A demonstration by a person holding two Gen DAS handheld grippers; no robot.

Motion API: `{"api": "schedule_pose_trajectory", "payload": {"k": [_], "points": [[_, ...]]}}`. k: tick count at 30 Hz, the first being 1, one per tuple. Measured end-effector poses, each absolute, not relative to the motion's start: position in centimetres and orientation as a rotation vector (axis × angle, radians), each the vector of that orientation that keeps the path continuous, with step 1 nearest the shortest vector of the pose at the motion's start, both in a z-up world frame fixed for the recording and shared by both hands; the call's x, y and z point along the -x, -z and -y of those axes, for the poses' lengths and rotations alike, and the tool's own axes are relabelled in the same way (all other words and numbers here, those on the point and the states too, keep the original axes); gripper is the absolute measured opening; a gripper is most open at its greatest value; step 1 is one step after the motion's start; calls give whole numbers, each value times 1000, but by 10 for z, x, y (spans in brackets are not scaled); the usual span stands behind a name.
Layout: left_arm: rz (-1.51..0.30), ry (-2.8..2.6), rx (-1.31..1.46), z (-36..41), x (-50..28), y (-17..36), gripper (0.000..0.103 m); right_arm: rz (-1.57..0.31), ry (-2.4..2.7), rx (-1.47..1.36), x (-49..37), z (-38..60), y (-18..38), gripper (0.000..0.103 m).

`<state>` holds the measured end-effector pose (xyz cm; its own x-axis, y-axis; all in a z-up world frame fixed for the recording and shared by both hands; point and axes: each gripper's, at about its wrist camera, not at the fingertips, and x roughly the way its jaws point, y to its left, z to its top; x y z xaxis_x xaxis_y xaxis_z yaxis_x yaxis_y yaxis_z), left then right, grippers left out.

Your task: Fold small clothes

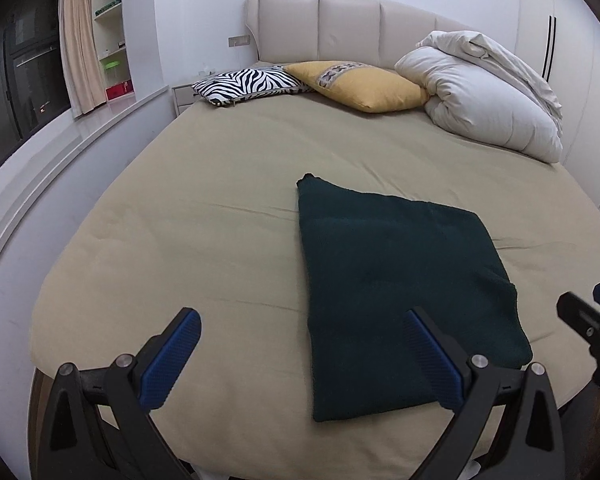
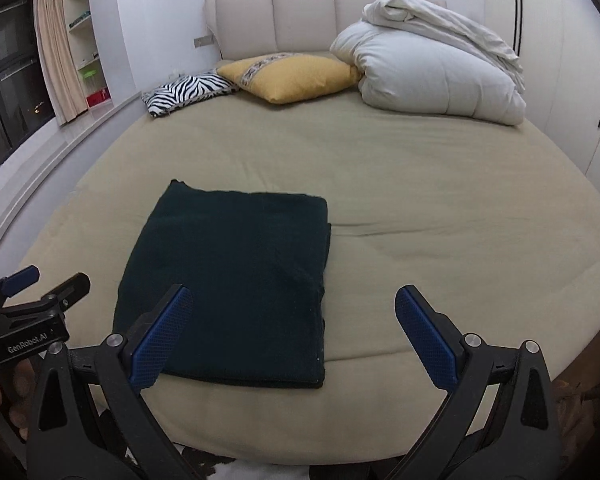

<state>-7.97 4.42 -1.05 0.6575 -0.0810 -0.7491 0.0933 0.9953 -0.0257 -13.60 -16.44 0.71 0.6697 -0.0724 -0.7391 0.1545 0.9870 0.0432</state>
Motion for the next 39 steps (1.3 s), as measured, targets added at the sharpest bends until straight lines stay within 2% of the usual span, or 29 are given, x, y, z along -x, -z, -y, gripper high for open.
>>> {"api": "schedule_pose_trajectory", "payload": {"k": [8,39], "points": [[-856,98,-20,-45,78,15,103,-959,137,-152,121,170,47,103],[-869,84,-24,-42,75,24,103,-946,134,-94,121,156,36,103]]}}
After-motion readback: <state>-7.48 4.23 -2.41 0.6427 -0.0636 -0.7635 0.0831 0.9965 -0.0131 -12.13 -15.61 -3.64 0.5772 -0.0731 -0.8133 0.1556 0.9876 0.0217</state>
